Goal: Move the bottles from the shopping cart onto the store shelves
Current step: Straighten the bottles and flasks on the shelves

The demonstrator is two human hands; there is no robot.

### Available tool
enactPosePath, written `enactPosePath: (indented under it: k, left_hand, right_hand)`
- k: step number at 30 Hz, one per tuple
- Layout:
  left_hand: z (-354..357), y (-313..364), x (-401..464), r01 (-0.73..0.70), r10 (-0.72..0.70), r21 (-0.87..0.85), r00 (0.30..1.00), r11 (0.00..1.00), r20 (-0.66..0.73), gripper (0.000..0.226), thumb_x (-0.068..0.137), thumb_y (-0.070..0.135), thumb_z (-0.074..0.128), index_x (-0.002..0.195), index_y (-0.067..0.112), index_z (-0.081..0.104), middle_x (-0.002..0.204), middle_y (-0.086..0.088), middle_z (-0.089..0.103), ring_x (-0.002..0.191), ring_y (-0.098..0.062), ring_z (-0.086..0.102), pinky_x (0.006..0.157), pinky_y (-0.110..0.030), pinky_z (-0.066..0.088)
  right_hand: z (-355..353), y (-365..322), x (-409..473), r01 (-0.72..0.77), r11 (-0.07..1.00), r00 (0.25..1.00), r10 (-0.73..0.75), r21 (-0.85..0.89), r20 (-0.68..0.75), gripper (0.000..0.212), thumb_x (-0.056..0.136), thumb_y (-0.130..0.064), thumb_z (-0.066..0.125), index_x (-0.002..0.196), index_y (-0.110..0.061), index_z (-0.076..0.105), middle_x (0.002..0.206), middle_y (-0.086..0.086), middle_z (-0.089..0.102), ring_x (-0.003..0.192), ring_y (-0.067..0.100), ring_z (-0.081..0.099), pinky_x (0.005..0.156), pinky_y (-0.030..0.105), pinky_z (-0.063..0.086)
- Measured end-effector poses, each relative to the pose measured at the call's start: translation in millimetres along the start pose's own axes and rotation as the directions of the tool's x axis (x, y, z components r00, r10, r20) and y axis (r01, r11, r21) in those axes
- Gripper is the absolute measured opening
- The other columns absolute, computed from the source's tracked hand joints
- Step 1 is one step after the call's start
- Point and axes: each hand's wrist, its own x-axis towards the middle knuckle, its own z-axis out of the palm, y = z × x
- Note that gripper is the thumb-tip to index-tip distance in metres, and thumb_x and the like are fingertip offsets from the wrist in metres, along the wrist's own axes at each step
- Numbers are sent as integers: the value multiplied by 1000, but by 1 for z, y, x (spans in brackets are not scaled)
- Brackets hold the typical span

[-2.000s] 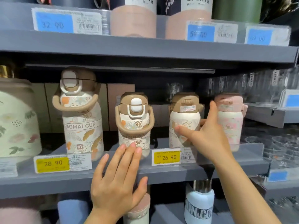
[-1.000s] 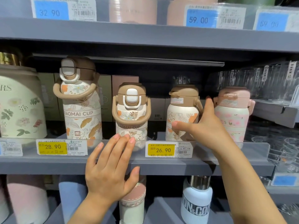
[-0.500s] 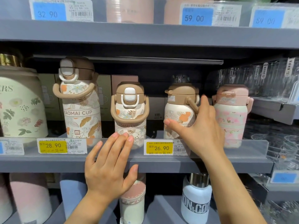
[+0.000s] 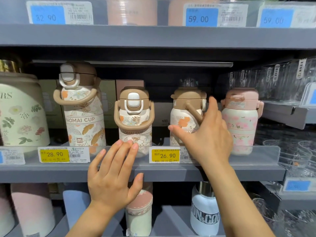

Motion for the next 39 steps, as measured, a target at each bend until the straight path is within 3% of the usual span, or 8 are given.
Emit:
enactPosePath:
  k: [7,10,13,16,22,28,35,39]
  left_hand:
    - [1,0,-1,-2,2,-1,1000,1000,-3,52,94,42,35,135,13,50,133,-6,55,127,-24,49,107,-38,29]
    - [1,0,0,0,0,3,1000,1000,-6,52,94,42,35,135,13,49,134,-5,53,127,-24,48,107,-39,29]
    - [1,1,-1,1,-1,2,1000,1000,-4,53,94,42,35,136,13,49,134,-5,54,127,-24,49,106,-40,30]
    - [1,1,-1,-1,1,6,1000,1000,-6,53,94,42,36,136,12,49,133,-7,57,127,-24,49,108,-38,28]
    - [1,1,0,3,-3,9,1000,1000,-11,53,94,42,35,135,12,50,134,-6,55,126,-24,49,106,-40,30]
    - [2,1,0,3,-3,16,1000,1000,-9,53,94,42,36,135,13,50,131,-8,60,126,-24,50,108,-37,28]
    - [0,0,0,1,-1,14,1000,1000,-1,53,93,41,36,135,13,50,132,-8,59,127,-24,49,109,-37,28]
    - [1,1,0,3,-3,14,1000,1000,-3,53,93,42,37,136,13,50,133,-8,59,127,-24,49,108,-38,29]
  right_hand:
    - [-10,13,17,-58,932,973,-27,358,228,121,64,-56,79,150,-37,-3,152,-7,33,138,17,33,100,43,38]
    - [-13,18,28,-68,885,948,-87,460,307,118,66,-33,85,148,-43,1,140,-8,42,123,16,44,89,25,42]
    - [-12,19,31,-40,891,949,-108,452,297,116,67,-26,85,147,-42,3,122,-13,45,104,13,48,73,18,42]
    - [-9,19,29,-41,898,967,-75,438,245,118,63,-32,86,147,-42,3,137,-6,41,119,17,46,89,33,45]
    - [-7,18,26,3,908,961,-119,419,251,118,65,-44,83,148,-41,-1,150,-10,29,130,12,35,99,38,40]
    - [-14,22,33,-78,850,938,-113,520,326,112,66,-23,86,147,-38,11,129,-10,43,114,14,48,76,22,46]
    - [-5,9,16,59,988,993,-72,140,94,126,55,-69,77,149,-32,3,139,6,32,121,26,46,90,40,43]
    - [-8,13,19,45,974,979,-87,222,185,127,59,-60,81,150,-34,-4,146,4,31,127,25,43,96,41,41]
